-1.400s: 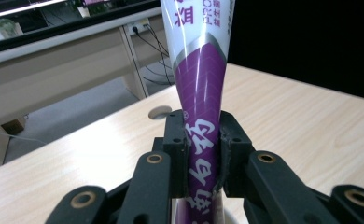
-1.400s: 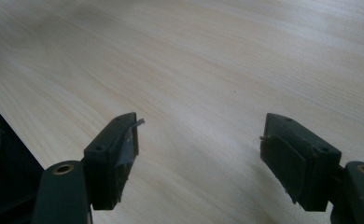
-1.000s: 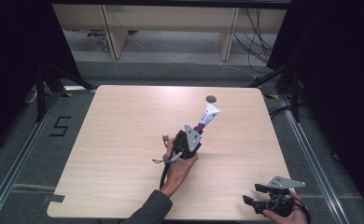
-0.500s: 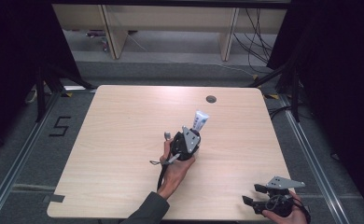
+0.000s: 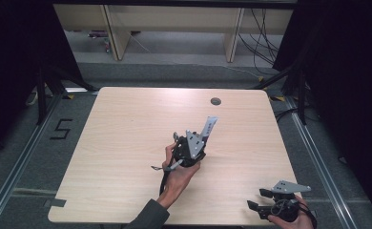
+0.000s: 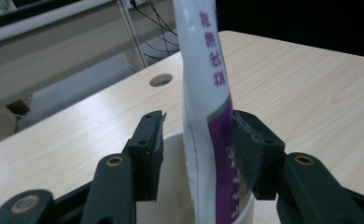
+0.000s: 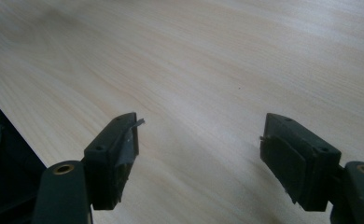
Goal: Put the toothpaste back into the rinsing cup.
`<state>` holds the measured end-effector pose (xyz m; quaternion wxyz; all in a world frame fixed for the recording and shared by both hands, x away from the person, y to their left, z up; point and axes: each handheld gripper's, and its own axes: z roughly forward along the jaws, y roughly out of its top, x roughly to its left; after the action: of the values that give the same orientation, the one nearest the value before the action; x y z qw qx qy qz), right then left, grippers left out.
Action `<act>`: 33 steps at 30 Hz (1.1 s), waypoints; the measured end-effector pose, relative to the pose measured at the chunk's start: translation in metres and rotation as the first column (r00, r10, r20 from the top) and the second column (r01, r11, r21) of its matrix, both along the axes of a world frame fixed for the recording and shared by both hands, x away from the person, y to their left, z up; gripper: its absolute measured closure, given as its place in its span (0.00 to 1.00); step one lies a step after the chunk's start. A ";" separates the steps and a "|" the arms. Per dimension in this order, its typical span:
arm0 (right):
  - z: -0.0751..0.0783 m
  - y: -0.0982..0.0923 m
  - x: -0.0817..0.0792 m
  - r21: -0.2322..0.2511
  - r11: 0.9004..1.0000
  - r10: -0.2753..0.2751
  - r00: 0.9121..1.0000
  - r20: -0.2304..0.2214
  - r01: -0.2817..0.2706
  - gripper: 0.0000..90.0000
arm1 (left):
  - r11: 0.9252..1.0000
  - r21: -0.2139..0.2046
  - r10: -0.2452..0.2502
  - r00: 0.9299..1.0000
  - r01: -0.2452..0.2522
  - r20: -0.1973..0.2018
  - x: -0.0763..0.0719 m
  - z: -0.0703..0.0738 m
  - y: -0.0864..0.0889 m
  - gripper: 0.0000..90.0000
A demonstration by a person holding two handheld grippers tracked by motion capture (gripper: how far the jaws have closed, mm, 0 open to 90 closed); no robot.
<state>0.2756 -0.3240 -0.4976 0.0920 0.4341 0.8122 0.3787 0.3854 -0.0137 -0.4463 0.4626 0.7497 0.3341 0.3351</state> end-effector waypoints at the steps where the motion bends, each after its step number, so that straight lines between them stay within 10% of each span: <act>1: 0.000 0.000 0.000 0.000 1.000 0.000 1.000 -0.001 0.000 0.32 | 1.000 0.001 -0.006 1.000 0.006 -0.001 -0.001 0.000 0.001 0.59; 33: -0.001 -0.001 0.001 -0.002 1.000 -0.011 1.000 0.017 0.011 0.32 | 0.992 -0.106 -0.079 0.994 0.070 -0.082 -0.019 0.013 0.021 0.45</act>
<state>0.2765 -0.3252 -0.4983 0.1013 0.4353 0.8094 0.3810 0.3665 0.0073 -0.4334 0.4980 0.7505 0.3424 0.2675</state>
